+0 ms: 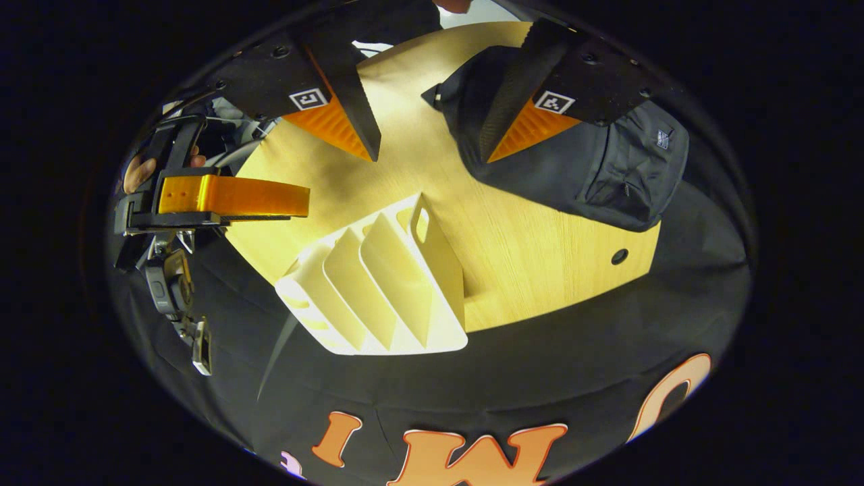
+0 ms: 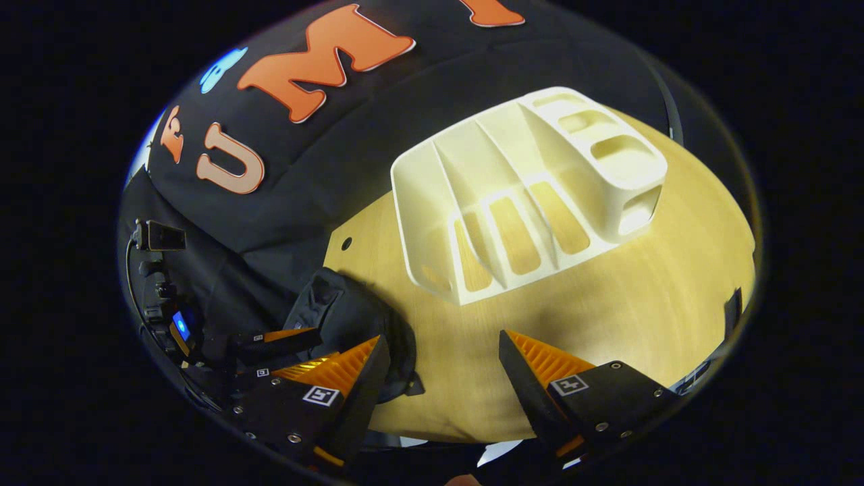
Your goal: Open the schoolbag, grab two books from the bookshelf and put them into the schoolbag.
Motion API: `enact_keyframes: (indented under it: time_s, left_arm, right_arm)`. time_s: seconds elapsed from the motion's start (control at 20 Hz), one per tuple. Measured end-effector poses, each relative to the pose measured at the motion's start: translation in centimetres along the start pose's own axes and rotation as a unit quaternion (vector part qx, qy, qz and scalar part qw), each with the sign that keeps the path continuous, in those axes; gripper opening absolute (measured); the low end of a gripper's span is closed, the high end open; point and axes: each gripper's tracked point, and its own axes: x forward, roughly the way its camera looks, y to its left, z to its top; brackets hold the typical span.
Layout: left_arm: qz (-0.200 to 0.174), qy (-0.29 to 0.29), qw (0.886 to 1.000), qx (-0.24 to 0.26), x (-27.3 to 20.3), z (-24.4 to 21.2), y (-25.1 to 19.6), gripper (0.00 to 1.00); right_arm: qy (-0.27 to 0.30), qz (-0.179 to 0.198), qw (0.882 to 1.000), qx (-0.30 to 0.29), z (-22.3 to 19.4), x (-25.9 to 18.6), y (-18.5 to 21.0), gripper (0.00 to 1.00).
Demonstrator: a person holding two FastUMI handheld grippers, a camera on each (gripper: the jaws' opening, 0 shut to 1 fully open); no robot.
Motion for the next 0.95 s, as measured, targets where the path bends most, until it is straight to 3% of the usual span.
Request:
enact_keyframes:
  time_s: [0.2,0.45,0.65,0.95]
  left_arm:
    - [0.04,-0.071,0.997,-0.007,-0.6,3.6,-3.4,0.96]
    - [0.073,-0.15,0.986,-0.029,-1.8,5.9,-5.8,0.97]
    - [0.113,-0.232,0.965,-0.043,-4.7,8.8,-7.8,0.97]
    - [0.162,-0.333,0.928,-0.048,-9.6,11.8,-9.4,0.97]
  right_arm:
    - [-0.06,-0.027,0.995,-0.071,4.2,-3.2,-2.7,0.98]
    - [-0.102,0.004,0.988,-0.119,7.5,-7.5,-3.1,0.97]
    - [-0.171,-0.004,0.969,-0.18,11.2,-10.7,-3.1,0.97]
    - [-0.268,-0.016,0.939,-0.216,15.1,-15.2,-2.7,0.97]
